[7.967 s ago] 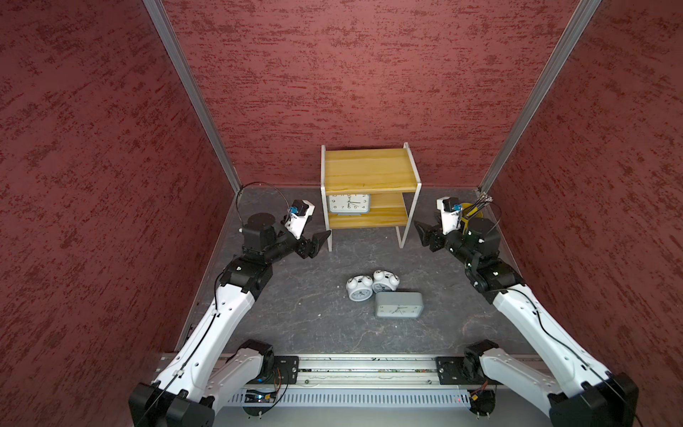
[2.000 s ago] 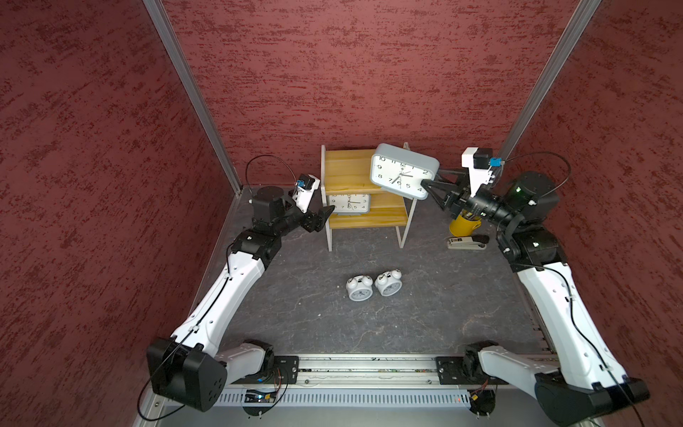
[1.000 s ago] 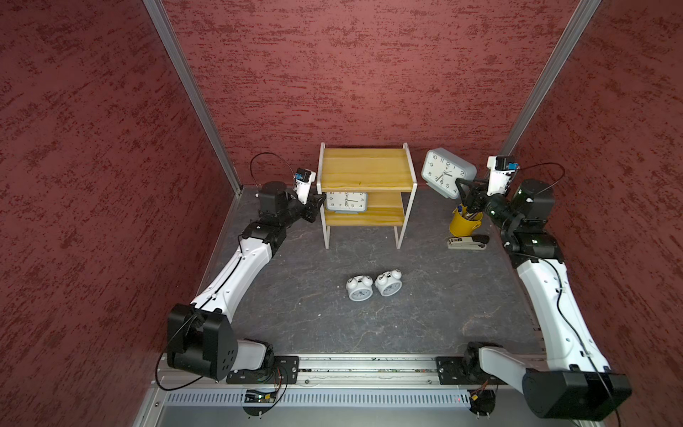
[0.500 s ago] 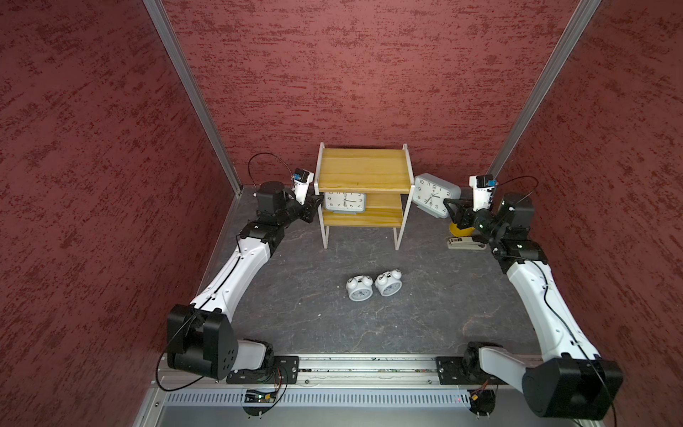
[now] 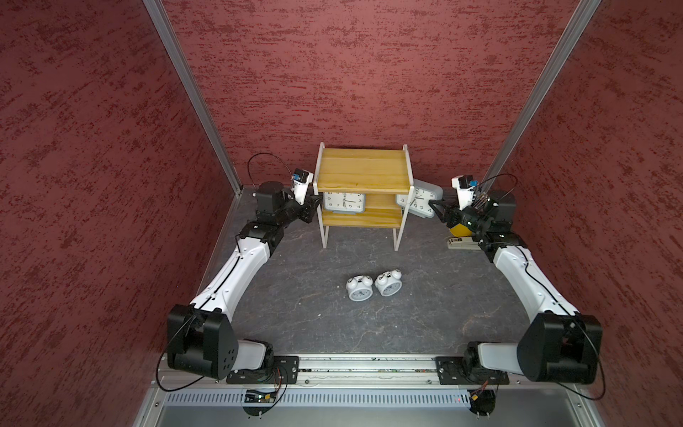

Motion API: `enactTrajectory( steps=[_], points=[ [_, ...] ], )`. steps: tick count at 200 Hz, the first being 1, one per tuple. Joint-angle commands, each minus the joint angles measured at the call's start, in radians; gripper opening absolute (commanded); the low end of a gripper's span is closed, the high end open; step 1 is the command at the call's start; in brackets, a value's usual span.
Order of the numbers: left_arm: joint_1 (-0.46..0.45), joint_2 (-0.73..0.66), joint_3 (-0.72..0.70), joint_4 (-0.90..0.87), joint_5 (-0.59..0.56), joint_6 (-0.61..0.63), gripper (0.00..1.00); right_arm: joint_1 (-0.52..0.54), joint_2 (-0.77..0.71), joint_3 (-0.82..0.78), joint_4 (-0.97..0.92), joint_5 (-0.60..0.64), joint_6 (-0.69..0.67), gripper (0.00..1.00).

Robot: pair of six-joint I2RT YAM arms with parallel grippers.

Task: Place the alarm clocks on the shelf by style
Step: Place the alarm on the shelf.

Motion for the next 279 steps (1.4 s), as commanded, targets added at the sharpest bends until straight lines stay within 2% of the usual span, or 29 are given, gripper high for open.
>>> enactTrajectory(
  steps=[1,95,187,245,279],
  points=[
    [0.016,-0.003,0.006,-0.009,0.001,0.016,0.35,0.014,0.019,0.038,0.128,-0.073,-0.028,0.00],
    [0.016,0.000,0.007,-0.019,0.023,0.034,0.35,0.078,0.180,0.071,0.238,-0.125,-0.044,0.00],
    [0.016,0.005,0.007,-0.014,0.023,0.036,0.35,0.112,0.282,0.105,0.262,-0.205,-0.029,0.01],
    [0.016,0.003,0.006,-0.013,0.021,0.037,0.35,0.122,0.308,0.104,0.234,-0.222,-0.057,0.05],
    [0.017,0.003,0.005,-0.014,0.023,0.036,0.35,0.124,0.320,0.105,0.214,-0.224,-0.074,0.11]
  ],
)
